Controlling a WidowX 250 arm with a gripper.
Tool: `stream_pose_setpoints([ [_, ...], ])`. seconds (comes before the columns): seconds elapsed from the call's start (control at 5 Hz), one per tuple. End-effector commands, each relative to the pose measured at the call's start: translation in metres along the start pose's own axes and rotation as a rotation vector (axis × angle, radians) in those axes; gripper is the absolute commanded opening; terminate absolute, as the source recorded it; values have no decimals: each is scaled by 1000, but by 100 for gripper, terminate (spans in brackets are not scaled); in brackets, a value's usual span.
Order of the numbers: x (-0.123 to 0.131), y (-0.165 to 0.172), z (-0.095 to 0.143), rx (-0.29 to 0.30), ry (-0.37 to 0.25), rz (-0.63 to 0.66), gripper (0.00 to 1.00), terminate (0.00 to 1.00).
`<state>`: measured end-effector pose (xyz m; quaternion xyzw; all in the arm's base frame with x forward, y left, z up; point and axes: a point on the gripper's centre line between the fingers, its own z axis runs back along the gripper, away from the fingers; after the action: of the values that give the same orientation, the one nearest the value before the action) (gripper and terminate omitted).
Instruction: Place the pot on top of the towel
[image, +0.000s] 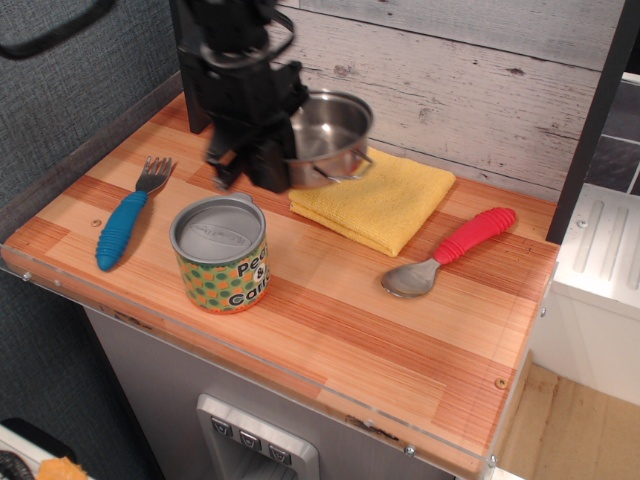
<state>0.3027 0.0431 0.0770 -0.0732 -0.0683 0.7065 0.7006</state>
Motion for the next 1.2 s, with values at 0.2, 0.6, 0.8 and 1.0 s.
stream_pose_setpoints([
  [0.2,-26,-23,-12,-35,-100,111,0,0],
  [0.6,-12,-38,-28,-17,-106,131,0,0],
  [0.8,-15,-41,-30,-7,-113,102,0,0],
  [1.0,-16,-42,-28,-18,-73,70,0,0],
])
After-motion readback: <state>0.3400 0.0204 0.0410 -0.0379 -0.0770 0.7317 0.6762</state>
